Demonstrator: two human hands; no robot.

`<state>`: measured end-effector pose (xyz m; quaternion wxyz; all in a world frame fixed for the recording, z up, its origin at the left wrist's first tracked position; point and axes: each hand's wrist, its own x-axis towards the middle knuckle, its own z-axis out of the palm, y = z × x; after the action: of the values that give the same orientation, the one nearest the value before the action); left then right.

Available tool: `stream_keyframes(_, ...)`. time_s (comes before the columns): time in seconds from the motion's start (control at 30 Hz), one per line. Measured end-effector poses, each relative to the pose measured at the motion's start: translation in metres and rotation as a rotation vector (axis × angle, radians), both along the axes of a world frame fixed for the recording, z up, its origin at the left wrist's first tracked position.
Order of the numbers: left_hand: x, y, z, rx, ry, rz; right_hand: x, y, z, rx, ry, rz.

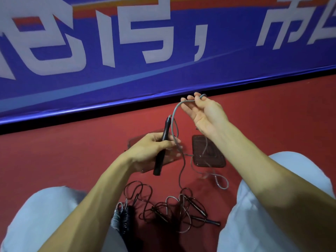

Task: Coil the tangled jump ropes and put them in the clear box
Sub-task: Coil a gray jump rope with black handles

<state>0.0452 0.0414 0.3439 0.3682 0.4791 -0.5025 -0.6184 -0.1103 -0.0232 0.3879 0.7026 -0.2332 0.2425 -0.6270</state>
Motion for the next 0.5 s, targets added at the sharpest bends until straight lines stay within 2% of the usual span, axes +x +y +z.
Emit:
stream_keyframes(0.1, 0.001, 0.0, -0.001, -0.081, -0.071, 0.031, -0.003, -0.004, 0.0, 0.058, -0.057, -0.06)
stream_keyframes(0.27, -0.003, -0.001, 0.007, -0.142, 0.189, 0.235, -0.003, -0.007, -0.003, 0.092, 0.012, -0.075)
stream_keyframes(0.4, 0.0, -0.004, 0.017, -0.185, 0.414, 0.375, 0.0, -0.003, -0.01, 0.079, 0.209, 0.055)
stream_keyframes(0.5, 0.003, -0.004, 0.024, -0.212, 0.557, 0.462, 0.006, -0.001, -0.018, 0.021, 0.506, 0.128)
